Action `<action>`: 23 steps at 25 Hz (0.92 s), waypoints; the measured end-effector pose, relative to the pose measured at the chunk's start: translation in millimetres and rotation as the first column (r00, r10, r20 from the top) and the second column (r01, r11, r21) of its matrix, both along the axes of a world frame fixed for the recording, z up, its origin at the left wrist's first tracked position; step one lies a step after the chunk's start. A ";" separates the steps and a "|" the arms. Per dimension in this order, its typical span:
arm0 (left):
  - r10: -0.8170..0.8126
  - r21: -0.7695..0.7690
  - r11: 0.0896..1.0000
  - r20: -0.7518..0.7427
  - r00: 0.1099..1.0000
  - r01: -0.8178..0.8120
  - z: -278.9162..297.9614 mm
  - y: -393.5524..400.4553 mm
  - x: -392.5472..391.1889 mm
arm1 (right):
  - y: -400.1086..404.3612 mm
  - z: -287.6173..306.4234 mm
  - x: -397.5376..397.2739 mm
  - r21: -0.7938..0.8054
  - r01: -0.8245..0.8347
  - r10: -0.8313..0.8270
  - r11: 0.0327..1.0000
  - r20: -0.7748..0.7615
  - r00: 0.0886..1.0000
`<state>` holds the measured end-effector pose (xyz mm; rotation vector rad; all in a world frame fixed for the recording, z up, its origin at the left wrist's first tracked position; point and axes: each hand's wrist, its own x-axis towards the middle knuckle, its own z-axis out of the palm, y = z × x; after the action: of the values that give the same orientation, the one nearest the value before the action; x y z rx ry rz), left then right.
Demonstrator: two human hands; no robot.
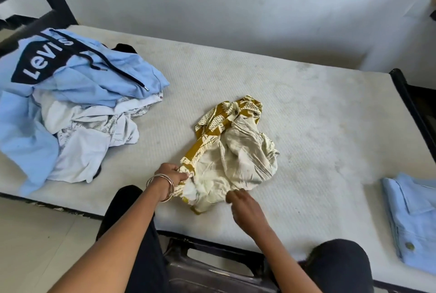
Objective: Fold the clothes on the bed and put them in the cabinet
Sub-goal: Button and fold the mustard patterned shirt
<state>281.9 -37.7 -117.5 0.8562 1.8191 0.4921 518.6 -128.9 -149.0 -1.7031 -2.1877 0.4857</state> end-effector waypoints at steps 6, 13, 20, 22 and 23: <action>0.185 0.096 0.978 -0.022 0.982 -0.183 9.9 -7.9 -3.7 | 71.6 -0.3 63.0 -0.360 0.752 -0.833 0.552 -0.282 0.476; 0.348 0.082 0.919 0.293 0.891 -0.386 20.2 7.9 22.0 | 113.6 -12.0 65.3 -0.880 0.442 -0.956 0.174 -0.259 -0.140; 0.499 -0.025 0.853 0.331 0.801 -0.521 5.2 21.5 13.5 | 64.6 32.1 28.3 0.263 0.509 -0.433 0.819 -0.300 0.850; 0.506 -0.045 0.854 0.305 0.807 -0.518 0.2 18.3 16.6 | 28.2 16.7 27.9 0.077 0.007 -0.020 0.997 0.166 0.986; 0.496 -0.043 0.860 0.298 0.815 -0.508 -0.1 15.0 18.0 | 13.0 7.9 29.5 -0.220 -0.064 0.121 0.973 0.252 0.960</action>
<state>300.0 -22.7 -117.6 0.2818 1.7408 0.9448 548.0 -115.9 -141.0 -1.8735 -2.4918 0.5600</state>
